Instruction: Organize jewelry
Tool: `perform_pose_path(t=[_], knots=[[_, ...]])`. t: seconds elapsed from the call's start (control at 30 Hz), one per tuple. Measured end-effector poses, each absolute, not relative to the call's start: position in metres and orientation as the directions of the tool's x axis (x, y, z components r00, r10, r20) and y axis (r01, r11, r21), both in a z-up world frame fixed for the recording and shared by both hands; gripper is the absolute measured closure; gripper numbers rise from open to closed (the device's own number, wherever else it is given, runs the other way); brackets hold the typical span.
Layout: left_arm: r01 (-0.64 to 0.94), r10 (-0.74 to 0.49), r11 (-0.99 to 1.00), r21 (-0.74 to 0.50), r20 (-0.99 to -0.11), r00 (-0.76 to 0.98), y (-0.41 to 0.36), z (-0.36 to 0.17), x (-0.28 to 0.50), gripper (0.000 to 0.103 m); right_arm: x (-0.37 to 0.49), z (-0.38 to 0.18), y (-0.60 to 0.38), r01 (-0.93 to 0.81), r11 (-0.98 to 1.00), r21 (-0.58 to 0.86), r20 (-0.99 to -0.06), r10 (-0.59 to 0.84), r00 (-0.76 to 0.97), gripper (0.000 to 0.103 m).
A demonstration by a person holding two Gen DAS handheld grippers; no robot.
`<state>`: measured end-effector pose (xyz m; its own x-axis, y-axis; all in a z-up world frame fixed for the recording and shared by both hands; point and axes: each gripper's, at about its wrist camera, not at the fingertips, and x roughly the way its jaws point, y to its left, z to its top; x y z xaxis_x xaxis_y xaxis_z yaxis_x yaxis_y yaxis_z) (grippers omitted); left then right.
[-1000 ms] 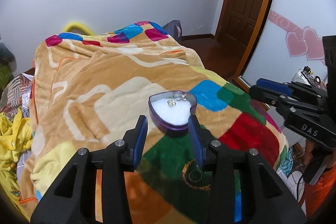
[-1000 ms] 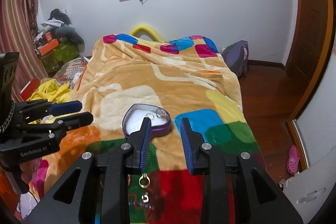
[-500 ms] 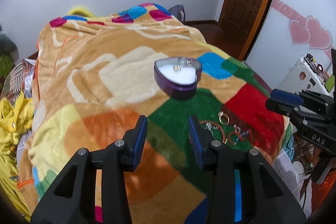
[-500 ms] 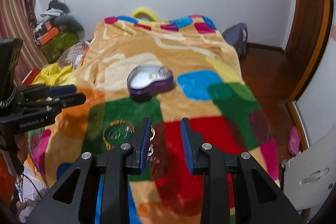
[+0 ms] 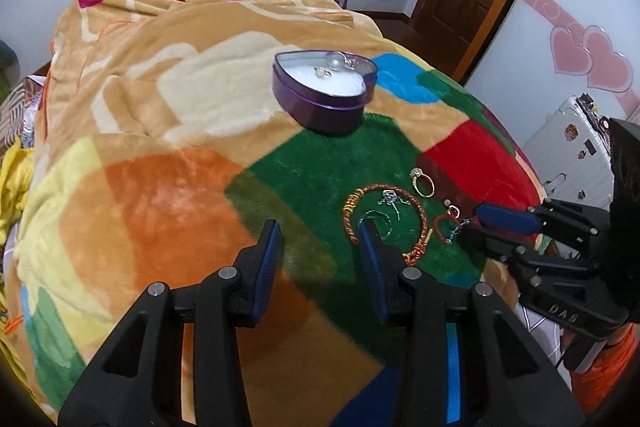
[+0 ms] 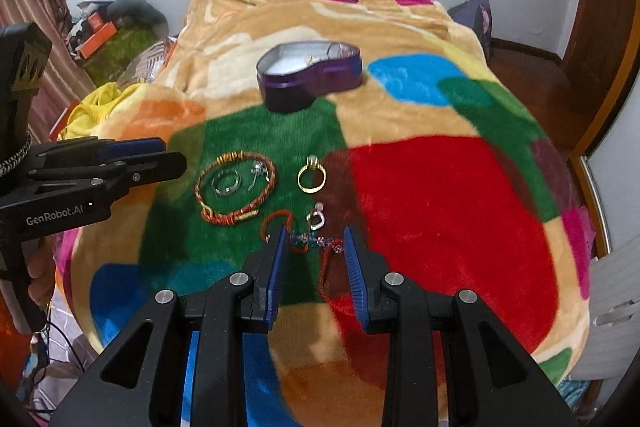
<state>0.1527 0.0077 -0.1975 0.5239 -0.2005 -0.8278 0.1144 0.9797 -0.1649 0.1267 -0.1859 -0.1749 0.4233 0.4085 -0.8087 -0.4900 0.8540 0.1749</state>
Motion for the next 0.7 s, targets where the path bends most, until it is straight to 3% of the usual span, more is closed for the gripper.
perform_pose_path(t=[0.37,0.57,0.7], knots=[[0.097,-0.189,0.982,-0.162,-0.845,0.500,-0.001,-0.216,0.160,0.074,0.122,-0.182,-0.184,-0.513,0.844,0.157,-0.786,0.422,0.452,0.077],[0.098,-0.175,0.985,-0.145,-0.844,0.507,-0.006,-0.219,0.162,0.081,0.125,-0.182,-0.182,-0.515,0.845,0.143,-0.784,0.414,0.462,0.093],[0.099,-0.175,0.985,-0.144,-0.842,0.510,-0.005,-0.219,0.162,0.096,0.123,-0.178,-0.182,-0.518,0.845,0.136,-0.776,0.415,0.474,0.096]])
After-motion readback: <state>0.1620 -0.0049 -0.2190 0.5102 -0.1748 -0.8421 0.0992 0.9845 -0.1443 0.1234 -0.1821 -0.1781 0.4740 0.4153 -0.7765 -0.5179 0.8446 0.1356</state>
